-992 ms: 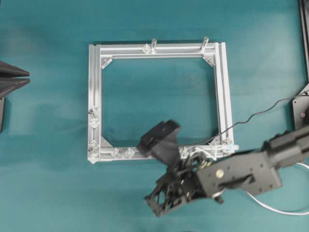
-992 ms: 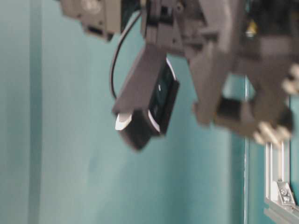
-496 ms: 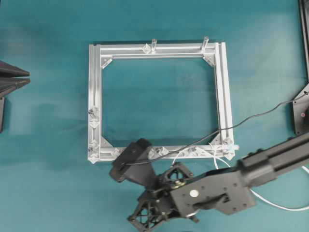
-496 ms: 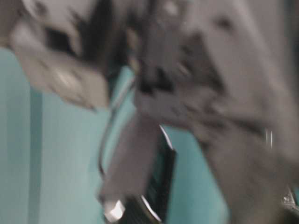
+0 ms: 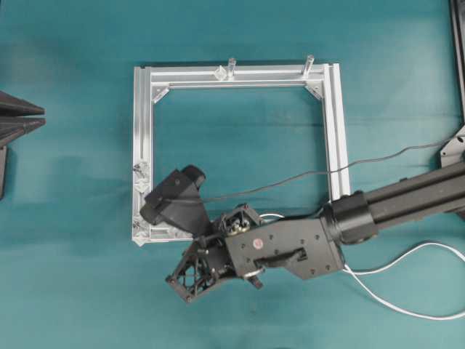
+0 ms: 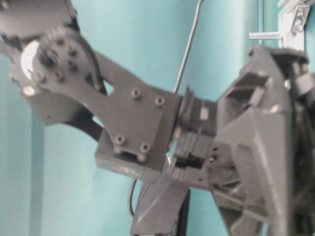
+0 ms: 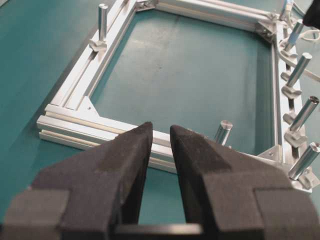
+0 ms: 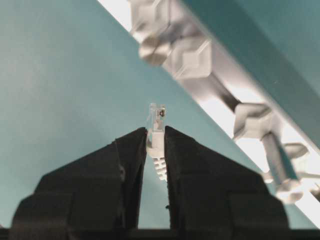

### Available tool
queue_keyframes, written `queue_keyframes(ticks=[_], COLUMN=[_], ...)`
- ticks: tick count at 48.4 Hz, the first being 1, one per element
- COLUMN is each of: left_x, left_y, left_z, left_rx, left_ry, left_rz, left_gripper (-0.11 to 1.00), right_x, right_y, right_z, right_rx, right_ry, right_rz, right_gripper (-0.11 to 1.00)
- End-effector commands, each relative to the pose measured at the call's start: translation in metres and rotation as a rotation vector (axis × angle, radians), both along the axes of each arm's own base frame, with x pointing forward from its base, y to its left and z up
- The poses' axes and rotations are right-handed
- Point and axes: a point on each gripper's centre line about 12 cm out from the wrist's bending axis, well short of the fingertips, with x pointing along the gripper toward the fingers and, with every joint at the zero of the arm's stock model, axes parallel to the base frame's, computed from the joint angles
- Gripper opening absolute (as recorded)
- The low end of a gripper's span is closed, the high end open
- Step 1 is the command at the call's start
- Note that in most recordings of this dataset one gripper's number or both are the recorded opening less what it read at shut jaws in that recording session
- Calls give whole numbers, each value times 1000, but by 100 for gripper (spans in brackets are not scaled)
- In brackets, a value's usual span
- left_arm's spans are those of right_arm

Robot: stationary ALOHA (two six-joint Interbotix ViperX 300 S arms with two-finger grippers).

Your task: Move the cable alternately left and right between 8 closely spaced pins so it hooks onto each one.

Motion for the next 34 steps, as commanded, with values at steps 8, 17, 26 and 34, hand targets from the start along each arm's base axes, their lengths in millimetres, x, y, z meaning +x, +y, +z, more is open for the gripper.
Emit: queue_keyframes(ticks=[8,17,26,34], left_x=[1,1,1,1], left_y=[1,1,1,1], left_z=[4,4,3,3], left_rx=[0,-2,0,-2], left_ry=[-6,-7,-5,-5], left_rz=[4,5,5,4], left_gripper=[27,27,27,27], right_x=[4,3,5,4], right_y=[-14,-23,-30,-32], right_z=[16,14,14,13], right_rx=[-8,-16,-22,-23], right_ry=[-29,-15,-15,-11], right_rz=[-21,-37,-49,-53], right_gripper=[13,13,13,13])
